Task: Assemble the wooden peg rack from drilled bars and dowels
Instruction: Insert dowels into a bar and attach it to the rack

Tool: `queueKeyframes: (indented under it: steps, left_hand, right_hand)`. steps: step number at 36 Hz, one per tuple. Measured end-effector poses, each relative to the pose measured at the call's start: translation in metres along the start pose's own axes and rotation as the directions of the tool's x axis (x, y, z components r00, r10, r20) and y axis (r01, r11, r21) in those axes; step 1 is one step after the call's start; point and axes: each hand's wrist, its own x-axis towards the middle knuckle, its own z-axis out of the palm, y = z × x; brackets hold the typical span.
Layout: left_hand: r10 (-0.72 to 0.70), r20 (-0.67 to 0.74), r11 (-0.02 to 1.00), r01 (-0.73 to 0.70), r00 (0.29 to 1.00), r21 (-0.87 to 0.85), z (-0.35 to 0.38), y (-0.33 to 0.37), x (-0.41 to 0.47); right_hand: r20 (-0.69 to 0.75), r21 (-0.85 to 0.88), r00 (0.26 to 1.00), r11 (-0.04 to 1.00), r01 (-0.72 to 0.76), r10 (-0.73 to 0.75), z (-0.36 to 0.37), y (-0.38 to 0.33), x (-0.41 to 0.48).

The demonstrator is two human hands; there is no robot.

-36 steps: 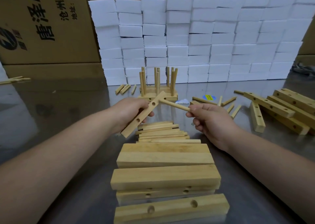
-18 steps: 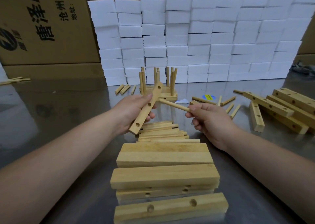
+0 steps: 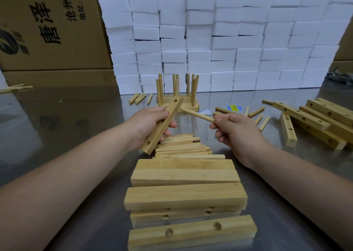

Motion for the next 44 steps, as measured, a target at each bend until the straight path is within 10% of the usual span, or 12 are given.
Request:
queueKeyframes:
  steps: [28, 44]
  left_hand:
    - [0.035, 0.034, 0.979, -0.041, 0.999, 0.197, 0.004, 0.01, -0.004]
    - [0.015, 0.096, 0.997, -0.023, 0.995, 0.08, 0.003, 0.011, -0.003]
  right_hand:
    - [-0.053, -0.139, 0.992, 0.985, 0.107, -0.115, 0.002, -0.005, -0.003]
    - [0.149, -0.438, 0.952, 0.845, 0.307, -0.269, 0.002, -0.003, -0.012]
